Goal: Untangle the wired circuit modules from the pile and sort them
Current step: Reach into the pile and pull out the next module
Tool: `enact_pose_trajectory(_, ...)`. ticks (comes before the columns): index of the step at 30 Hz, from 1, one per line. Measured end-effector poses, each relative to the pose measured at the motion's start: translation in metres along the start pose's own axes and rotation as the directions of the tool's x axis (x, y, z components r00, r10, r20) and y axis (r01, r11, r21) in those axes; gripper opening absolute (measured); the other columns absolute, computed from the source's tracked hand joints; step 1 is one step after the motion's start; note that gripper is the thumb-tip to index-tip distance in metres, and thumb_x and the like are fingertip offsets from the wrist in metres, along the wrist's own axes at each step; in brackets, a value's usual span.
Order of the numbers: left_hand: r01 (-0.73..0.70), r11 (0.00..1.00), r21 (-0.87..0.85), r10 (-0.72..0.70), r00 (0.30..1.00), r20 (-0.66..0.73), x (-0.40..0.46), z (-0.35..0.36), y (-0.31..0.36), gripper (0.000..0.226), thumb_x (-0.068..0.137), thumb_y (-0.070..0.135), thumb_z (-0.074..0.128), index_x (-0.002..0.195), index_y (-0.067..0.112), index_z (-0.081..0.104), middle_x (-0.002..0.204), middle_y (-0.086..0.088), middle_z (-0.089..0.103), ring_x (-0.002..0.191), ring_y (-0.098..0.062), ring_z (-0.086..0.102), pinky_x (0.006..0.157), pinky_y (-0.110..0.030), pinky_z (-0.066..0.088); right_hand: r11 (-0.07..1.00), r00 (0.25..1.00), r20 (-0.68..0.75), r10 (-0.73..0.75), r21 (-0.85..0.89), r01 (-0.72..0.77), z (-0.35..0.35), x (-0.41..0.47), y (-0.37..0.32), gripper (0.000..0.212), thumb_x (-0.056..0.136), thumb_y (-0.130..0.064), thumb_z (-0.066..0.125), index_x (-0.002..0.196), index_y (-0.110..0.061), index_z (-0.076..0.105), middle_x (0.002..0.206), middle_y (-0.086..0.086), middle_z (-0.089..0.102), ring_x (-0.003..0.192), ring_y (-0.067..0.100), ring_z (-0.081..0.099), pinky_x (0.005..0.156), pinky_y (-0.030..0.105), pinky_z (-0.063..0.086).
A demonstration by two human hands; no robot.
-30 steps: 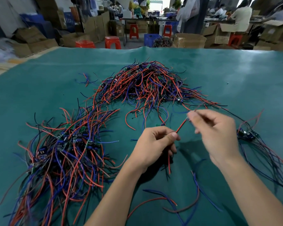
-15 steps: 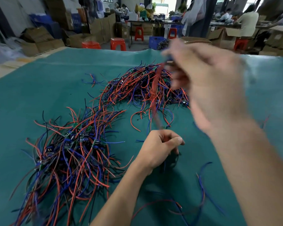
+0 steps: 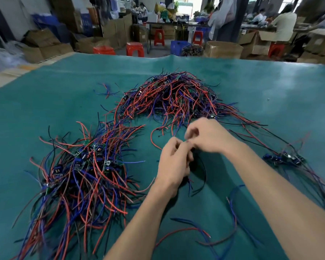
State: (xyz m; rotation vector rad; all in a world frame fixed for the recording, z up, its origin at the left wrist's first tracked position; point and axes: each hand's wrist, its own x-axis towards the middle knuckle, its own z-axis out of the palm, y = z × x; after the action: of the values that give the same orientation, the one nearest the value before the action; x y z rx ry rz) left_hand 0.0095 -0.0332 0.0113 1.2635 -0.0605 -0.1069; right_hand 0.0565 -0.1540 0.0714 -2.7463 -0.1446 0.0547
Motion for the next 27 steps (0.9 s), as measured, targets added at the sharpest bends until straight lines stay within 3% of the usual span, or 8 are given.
enact_pose_trajectory(4, -0.013, 0.999, -0.035, 0.011, 0.997, -0.079, 0.002, -0.001, -0.001, 0.016, 0.076, 0.028, 0.056, 0.076, 0.017, 0.044, 0.061, 0.002, 0.05, 0.049, -0.009, 0.033, 0.04, -0.02, 0.02, 0.997, 0.998, -0.069, 0.012, 0.081, -0.007, 0.01, -0.017, 0.026, 0.018, 0.079, -0.039, 0.084, 0.073, -0.024, 0.075, 0.067, -0.008, 0.069, 0.064, 0.007, 0.061, 0.057, 0.018, 0.041)
enact_pose_trajectory(9, -0.035, 0.994, 0.104, 0.043, 0.996, -0.075, 0.002, -0.002, -0.003, 0.01, 0.075, 0.027, 0.059, 0.074, 0.018, 0.054, 0.068, 0.0, 0.058, 0.054, -0.013, 0.043, 0.046, -0.025, 0.035, 0.972, 0.986, -0.159, 0.051, 0.233, -0.013, 0.009, -0.041, 0.047, 0.013, 0.074, -0.027, 0.088, 0.067, -0.028, 0.078, 0.068, -0.011, 0.073, 0.067, 0.002, 0.066, 0.068, 0.017, 0.049)
enact_pose_trajectory(12, -0.114, 0.947, 0.3, 0.103, 0.993, 0.052, -0.001, -0.003, -0.004, 0.004, 0.082, 0.018, 0.068, 0.078, 0.018, 0.068, 0.07, 0.002, 0.066, 0.061, -0.014, 0.054, 0.062, -0.029, 0.046, 0.83, 0.944, -0.315, 0.098, 0.549, 0.097, 0.012, -0.059, 0.053, 0.016, 0.072, -0.01, 0.088, 0.071, -0.024, 0.08, 0.076, -0.004, 0.077, 0.074, 0.018, 0.072, 0.077, 0.034, 0.057)
enact_pose_trajectory(15, -0.115, 0.961, 0.252, 0.068, 0.98, 0.189, -0.005, -0.002, -0.002, 0.008, 0.093, 0.013, 0.067, 0.089, 0.016, 0.072, 0.08, -0.007, 0.074, 0.069, -0.015, 0.059, 0.057, -0.024, 0.046, 0.656, 0.884, -0.436, 0.169, 0.719, 0.229, 0.014, -0.062, 0.051, 0.018, 0.069, -0.01, 0.086, 0.074, -0.026, 0.081, 0.081, -0.003, 0.078, 0.073, 0.011, 0.071, 0.075, 0.024, 0.056)
enact_pose_trajectory(18, -0.088, 0.975, 0.205, 0.048, 0.98, 0.193, -0.006, -0.001, 0.001, 0.014, 0.098, 0.009, 0.058, 0.097, 0.011, 0.072, 0.088, -0.015, 0.075, 0.073, -0.019, 0.06, 0.054, -0.021, 0.044, 0.632, 0.852, -0.484, 0.198, 0.728, 0.267, 0.02, -0.063, 0.042, 0.016, 0.072, -0.009, 0.085, 0.074, -0.023, 0.08, 0.083, -0.004, 0.077, 0.075, 0.01, 0.072, 0.075, 0.02, 0.055)
enact_pose_trajectory(21, -0.059, 0.988, 0.142, 0.034, 0.984, 0.174, -0.005, -0.001, 0.001, 0.016, 0.097, 0.007, 0.058, 0.091, 0.017, 0.07, 0.089, -0.02, 0.073, 0.074, -0.019, 0.059, 0.055, -0.023, 0.044, 0.708, 0.816, -0.543, 0.196, 0.654, 0.265, 0.029, -0.065, 0.035, 0.024, 0.077, -0.003, 0.085, 0.073, -0.025, 0.077, 0.083, -0.006, 0.076, 0.076, 0.01, 0.073, 0.076, 0.024, 0.057)
enact_pose_trajectory(24, -0.144, 0.96, 0.241, 0.08, 0.963, 0.257, -0.007, -0.002, 0.0, 0.004, 0.09, 0.02, 0.069, 0.089, 0.016, 0.071, 0.076, -0.009, 0.065, 0.066, -0.016, 0.051, 0.055, -0.026, 0.041, 0.78, 0.776, -0.618, 0.123, 0.544, 0.31, 0.031, -0.066, 0.029, 0.027, 0.078, 0.002, 0.082, 0.077, -0.024, 0.076, 0.087, -0.009, 0.074, 0.076, 0.011, 0.073, 0.074, 0.022, 0.059)
enact_pose_trajectory(27, -0.179, 0.941, 0.288, 0.104, 0.961, 0.257, -0.005, -0.003, -0.004, 0.014, 0.095, 0.009, 0.065, 0.082, 0.012, 0.068, 0.064, 0.005, 0.062, 0.055, -0.009, 0.046, 0.051, -0.019, 0.038, 0.744, 0.801, -0.594, 0.074, 0.568, 0.352, 0.033, -0.07, 0.021, 0.035, 0.082, 0.005, 0.077, 0.083, -0.03, 0.076, 0.1, -0.014, 0.077, 0.086, 0.006, 0.075, 0.083, 0.021, 0.059)
